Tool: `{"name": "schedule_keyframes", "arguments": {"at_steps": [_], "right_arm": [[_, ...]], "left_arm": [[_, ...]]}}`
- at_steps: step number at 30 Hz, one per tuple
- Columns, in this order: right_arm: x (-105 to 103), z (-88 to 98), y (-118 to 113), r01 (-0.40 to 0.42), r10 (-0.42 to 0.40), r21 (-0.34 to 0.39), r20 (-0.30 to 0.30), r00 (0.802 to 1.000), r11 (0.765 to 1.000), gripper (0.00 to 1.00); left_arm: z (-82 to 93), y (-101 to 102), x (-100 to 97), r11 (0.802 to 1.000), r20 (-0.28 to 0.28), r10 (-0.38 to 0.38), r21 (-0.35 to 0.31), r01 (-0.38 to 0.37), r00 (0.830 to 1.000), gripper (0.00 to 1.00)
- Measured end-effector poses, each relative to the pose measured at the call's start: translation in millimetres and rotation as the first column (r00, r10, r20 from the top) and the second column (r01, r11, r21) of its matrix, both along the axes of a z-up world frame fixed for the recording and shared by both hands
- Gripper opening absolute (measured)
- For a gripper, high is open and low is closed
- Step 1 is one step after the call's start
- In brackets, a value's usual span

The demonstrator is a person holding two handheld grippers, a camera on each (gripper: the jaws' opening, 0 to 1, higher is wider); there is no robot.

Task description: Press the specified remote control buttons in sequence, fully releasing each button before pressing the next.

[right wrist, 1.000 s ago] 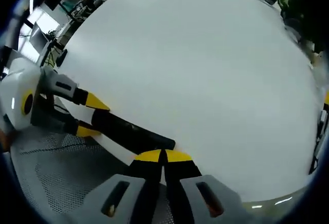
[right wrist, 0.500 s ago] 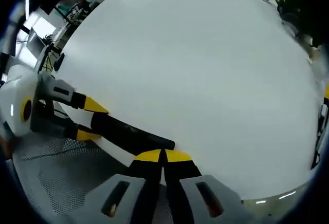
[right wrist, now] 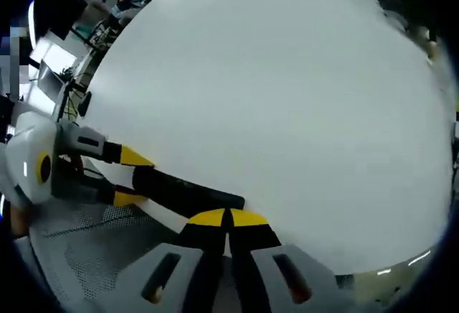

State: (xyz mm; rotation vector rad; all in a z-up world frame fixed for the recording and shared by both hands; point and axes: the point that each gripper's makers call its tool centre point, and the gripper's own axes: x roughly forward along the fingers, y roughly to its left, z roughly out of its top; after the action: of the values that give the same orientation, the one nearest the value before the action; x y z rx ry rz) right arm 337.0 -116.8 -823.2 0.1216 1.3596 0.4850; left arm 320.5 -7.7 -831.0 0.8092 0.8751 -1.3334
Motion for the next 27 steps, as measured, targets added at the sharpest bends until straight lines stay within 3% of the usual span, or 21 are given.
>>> {"name": "schedule_keyframes", "arguments": {"at_steps": [10, 15, 27], "right_arm": [[-1, 0.1, -2, -0.029, 0.029, -0.046, -0.007, 1.0, 0.999, 0.0], [-3, 5.0, 6, 0.005, -0.004, 0.025, -0.03, 1.0, 1.0, 0.0], [-8, -0.2, 15, -0.076, 0.076, 0.004, -0.038, 0.996, 0.997, 0.0]], "left_arm": [[0.0, -1, -0.9, 0.999, 0.009, -0.038, 0.004, 0.038, 0.999, 0.24], [-0.3, -2, -1.0, 0.998, 0.015, -0.054, 0.007, 0.054, 0.998, 0.24], [-0.4, -2, -0.8, 0.999, 0.004, -0.037, -0.003, 0.037, 0.999, 0.24]]}}
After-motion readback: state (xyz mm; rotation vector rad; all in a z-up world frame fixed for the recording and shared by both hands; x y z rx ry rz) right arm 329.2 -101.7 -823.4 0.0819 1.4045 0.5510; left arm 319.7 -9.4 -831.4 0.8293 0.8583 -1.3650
